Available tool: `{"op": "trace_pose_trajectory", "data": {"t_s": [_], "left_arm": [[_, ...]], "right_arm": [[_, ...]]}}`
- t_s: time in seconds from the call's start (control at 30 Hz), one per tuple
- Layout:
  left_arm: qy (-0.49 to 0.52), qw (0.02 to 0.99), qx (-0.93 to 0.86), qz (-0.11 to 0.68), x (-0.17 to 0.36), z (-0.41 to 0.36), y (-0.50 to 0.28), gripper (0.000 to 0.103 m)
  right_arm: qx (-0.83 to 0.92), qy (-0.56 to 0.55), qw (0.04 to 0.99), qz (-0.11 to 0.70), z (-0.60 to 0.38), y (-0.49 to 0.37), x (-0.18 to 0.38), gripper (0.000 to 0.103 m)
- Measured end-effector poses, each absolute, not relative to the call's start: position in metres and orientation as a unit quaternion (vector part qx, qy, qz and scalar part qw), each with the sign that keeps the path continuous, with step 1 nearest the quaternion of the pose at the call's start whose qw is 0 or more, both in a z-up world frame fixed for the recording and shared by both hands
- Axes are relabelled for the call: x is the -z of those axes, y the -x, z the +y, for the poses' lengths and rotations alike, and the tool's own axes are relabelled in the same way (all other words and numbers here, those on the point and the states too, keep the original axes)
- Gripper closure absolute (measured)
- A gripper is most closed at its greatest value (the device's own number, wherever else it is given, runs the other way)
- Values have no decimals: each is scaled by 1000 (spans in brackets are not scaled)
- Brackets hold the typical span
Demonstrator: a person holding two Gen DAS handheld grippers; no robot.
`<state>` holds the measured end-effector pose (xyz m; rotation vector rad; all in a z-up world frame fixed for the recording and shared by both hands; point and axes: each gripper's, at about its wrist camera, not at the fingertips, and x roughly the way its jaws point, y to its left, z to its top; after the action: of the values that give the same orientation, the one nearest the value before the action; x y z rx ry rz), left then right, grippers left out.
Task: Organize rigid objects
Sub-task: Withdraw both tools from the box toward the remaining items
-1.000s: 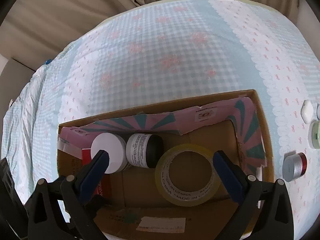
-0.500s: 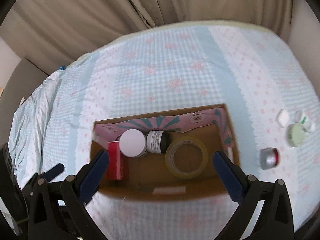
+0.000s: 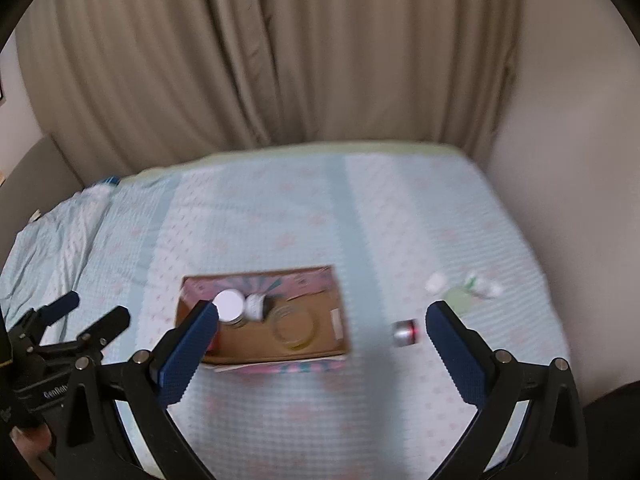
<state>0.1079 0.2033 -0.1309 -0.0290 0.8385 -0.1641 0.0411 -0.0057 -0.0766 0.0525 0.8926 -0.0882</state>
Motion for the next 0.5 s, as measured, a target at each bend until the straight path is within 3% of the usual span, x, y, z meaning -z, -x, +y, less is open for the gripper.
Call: {"op": "trace_pose_trajectory", "data": {"t_s": [0.5], "left_arm": [[36, 933, 9, 357, 102, 40, -52, 0]], "right_arm": [[-9, -27, 931, 365, -156, 0, 37, 0]]}}
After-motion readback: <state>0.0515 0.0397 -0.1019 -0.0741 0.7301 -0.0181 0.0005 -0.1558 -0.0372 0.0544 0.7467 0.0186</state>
